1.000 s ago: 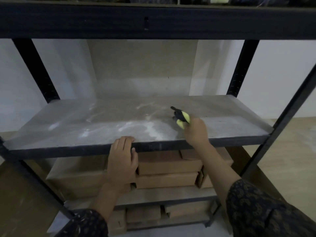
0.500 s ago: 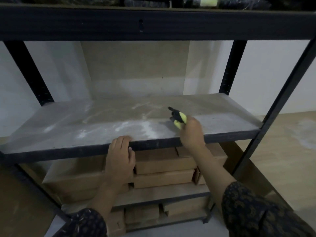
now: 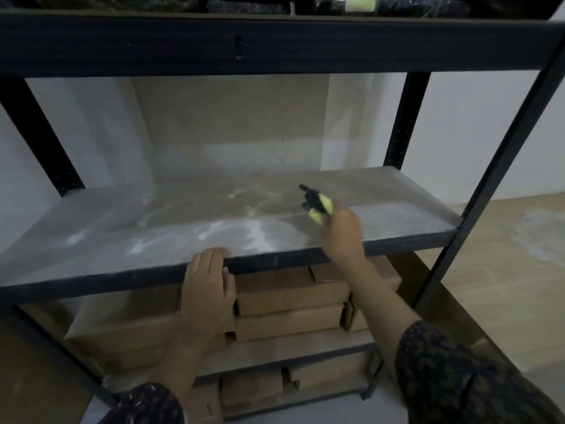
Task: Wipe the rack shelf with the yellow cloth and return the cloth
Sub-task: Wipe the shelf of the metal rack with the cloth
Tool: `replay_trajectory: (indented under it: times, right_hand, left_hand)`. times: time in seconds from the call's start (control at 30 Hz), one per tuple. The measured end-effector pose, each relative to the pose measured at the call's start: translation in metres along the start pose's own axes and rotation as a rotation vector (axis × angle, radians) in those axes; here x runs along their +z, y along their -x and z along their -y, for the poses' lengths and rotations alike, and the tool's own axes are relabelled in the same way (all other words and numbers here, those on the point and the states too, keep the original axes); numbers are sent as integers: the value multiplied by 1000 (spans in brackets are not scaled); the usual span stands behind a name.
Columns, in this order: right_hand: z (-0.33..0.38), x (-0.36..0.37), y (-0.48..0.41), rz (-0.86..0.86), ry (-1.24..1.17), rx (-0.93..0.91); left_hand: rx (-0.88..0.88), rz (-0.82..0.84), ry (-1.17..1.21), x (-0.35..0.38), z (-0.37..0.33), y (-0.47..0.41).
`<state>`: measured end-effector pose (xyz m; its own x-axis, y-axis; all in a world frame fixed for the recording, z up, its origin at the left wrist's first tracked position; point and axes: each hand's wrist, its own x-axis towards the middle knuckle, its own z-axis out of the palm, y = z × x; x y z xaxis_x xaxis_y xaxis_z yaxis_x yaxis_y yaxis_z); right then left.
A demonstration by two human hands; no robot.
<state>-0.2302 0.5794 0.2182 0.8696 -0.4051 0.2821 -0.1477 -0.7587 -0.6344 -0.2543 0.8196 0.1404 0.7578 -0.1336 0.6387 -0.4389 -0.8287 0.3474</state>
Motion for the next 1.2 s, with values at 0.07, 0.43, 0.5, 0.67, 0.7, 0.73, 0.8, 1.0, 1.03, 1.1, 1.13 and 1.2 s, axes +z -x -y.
replay_trajectory:
  times: [0.07,0.43,0.5,0.67,0.7,0.73,0.8,1.0,1.03,1.1,1.13,1.2]
  right_hand:
    - [-22,-10,-18,-33,38,102]
    - [46,41,15,296,137,-234]
    - [42,26,0,324,34,-173]
    - [-17,-14,-64,54,1,69]
    - [-30,-18,-74,26,46,92]
    - [-42,-17,-82,18,96,122]
    - [-52,-13,-90,32,171,173]
    - [-7,33,-80,136,349,-95]
    - [4,44,-75,176,340,-175]
    - [23,59,-65,278,254,-286]
    - [29,61,-64,332,151,-297]
    - [28,55,-73,380,-94,-214]
  left_hand:
    - [-2,-1,-1,1,0,0]
    - [-22,-34,-40,1,-4,-10]
    - [-65,-42,-39,-2,-6,-24]
    - [-73,-37,-140,-6,-1,-62]
    - [-51,-7,-187,-6,0,-67]
    - [-33,29,-228,-5,2,-70]
    - [-10,92,-282,-2,5,-72]
    - [-2,132,-315,5,14,-64]
    - [-6,133,-318,6,14,-65]
    - [-8,131,-333,7,16,-65]
    - [-2,125,-340,7,16,-64]
    - [1,119,-341,8,16,-63]
